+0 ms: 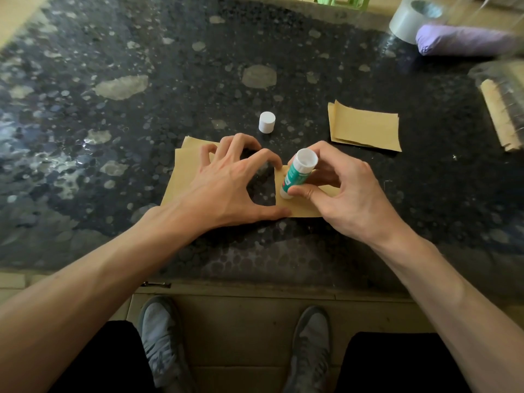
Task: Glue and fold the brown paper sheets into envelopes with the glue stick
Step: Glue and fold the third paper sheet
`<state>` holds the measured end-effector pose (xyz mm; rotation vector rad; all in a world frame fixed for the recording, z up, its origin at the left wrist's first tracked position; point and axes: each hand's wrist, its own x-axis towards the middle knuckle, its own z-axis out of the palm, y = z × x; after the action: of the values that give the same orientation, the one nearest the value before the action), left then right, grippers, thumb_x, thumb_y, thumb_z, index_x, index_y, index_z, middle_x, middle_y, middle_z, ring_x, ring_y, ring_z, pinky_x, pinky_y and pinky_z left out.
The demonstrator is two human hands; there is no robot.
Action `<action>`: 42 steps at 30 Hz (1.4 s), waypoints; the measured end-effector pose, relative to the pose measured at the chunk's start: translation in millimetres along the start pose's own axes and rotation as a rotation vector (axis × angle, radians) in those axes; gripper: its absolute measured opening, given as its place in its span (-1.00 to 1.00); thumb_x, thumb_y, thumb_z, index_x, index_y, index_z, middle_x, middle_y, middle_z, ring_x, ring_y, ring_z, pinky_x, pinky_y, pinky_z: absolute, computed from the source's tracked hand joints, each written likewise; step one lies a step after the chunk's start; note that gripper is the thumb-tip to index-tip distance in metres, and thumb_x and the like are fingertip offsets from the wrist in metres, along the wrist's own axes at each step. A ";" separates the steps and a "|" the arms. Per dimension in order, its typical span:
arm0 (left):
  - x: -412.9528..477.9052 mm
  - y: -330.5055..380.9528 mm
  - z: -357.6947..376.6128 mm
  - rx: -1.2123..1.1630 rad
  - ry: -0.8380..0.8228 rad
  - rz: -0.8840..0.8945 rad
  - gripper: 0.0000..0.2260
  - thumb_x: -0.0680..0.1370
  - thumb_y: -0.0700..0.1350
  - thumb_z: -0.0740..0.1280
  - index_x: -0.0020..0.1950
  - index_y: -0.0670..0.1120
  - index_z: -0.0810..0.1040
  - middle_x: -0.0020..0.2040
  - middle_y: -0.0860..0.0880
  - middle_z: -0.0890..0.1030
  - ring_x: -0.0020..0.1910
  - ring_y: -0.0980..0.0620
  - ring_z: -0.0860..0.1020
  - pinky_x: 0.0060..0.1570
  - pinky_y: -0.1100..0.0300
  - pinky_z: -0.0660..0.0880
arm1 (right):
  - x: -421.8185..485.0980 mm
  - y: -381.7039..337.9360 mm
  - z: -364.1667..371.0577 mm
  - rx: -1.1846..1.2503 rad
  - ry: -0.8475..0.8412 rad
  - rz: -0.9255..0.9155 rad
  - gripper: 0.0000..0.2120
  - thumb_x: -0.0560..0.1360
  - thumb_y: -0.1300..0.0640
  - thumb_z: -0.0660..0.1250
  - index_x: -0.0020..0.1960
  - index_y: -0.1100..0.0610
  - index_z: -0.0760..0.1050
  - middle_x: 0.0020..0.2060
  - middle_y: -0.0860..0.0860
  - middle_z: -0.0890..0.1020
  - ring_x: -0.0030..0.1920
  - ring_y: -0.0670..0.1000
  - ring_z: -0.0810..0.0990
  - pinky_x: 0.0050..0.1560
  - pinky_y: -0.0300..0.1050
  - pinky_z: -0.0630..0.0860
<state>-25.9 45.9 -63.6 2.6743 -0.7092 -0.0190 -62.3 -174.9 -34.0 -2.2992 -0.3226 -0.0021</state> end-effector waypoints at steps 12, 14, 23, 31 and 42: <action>-0.4 -0.2 3.1 0.003 0.025 0.012 -0.32 0.33 0.60 0.27 0.33 0.30 0.38 0.30 0.12 0.34 0.38 0.07 0.29 0.29 0.09 0.07 | -7.2 -5.3 5.5 -0.031 0.012 -0.018 -0.66 0.54 0.01 0.50 0.27 -0.04 0.51 0.13 -0.26 0.62 0.21 -0.26 0.60 0.24 -0.36 0.54; -0.5 -0.4 2.9 0.004 0.026 0.015 -0.33 0.33 0.60 0.27 0.33 0.29 0.38 0.30 0.11 0.35 0.37 0.06 0.29 0.29 0.09 0.07 | -7.4 -6.7 7.8 -0.060 0.045 -0.030 -0.62 0.51 -0.08 0.51 0.26 -0.03 0.49 0.12 -0.25 0.62 0.17 -0.25 0.62 0.18 -0.42 0.53; 0.3 -1.1 3.5 0.000 0.023 0.011 -0.33 0.33 0.58 0.31 0.34 0.29 0.38 0.30 0.11 0.34 0.37 0.06 0.29 0.29 0.08 0.08 | -6.0 -7.5 12.9 -0.059 0.091 -0.037 -0.66 0.54 0.07 0.52 0.24 0.02 0.49 0.05 -0.24 0.63 0.12 -0.28 0.61 0.16 -0.32 0.58; -0.4 0.3 3.0 -0.006 0.023 -0.006 -0.29 0.34 0.57 0.31 0.40 0.30 0.32 0.31 0.10 0.34 0.38 0.05 0.29 0.30 0.04 0.11 | -2.8 -5.5 14.2 -0.077 0.083 -0.068 -0.70 0.57 0.17 0.48 0.26 0.04 0.50 0.05 -0.13 0.70 0.11 -0.27 0.64 0.17 -0.24 0.58; 0.5 0.5 2.4 -0.021 -0.004 -0.021 -0.22 0.34 0.54 0.37 0.44 0.26 0.26 0.34 0.10 0.32 0.39 0.06 0.25 0.30 0.04 0.09 | 3.6 -5.7 16.7 -0.129 0.128 -0.058 -0.68 0.57 0.07 0.49 0.25 0.02 0.49 0.07 -0.09 0.70 0.09 -0.15 0.66 0.13 -0.23 0.60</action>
<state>-25.9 44.4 -65.6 2.6625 -0.6786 -0.0372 -61.8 -158.2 -40.9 -2.4032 -0.3307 -0.2036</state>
